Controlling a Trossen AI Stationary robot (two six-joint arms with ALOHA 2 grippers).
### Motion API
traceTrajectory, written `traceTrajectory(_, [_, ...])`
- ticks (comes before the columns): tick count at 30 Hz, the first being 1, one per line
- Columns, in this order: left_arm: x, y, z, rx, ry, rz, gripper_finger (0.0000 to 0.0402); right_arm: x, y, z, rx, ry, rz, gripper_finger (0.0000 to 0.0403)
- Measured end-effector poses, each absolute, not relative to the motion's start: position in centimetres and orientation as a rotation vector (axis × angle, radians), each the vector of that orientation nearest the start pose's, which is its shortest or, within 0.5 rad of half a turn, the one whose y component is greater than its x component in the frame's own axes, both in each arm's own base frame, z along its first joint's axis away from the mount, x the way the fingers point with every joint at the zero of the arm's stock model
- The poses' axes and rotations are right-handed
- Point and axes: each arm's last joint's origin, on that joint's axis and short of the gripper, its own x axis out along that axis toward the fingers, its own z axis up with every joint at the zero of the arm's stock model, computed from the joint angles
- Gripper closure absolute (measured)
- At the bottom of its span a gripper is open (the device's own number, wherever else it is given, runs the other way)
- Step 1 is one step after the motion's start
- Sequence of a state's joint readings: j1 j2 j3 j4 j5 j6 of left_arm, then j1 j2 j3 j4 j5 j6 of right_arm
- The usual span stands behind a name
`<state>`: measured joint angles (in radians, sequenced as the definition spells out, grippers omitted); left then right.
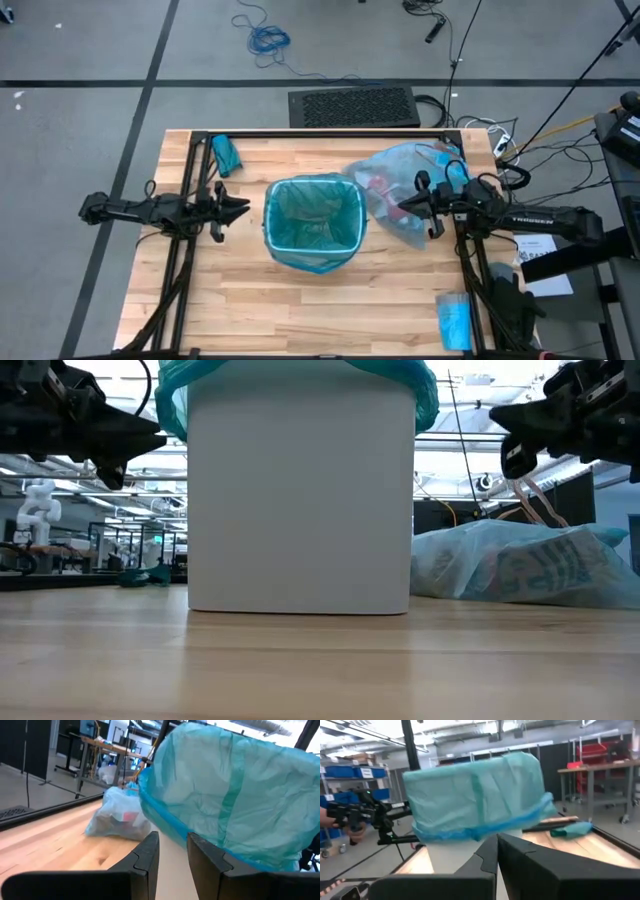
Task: Place trash/remove bag and relplace
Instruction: Return to Home Position
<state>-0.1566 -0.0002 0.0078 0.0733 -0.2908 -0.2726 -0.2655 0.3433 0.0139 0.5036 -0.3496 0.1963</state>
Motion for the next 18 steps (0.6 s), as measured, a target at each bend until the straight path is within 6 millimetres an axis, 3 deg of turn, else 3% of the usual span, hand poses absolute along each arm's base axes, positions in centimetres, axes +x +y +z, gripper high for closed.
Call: traceTrajectory(18, [9.5,-0.5,17.5,-0.253,-0.122,0.169,0.0305,8.9,-1.7,19.5,0.080,-0.268,0.132,0.0403])
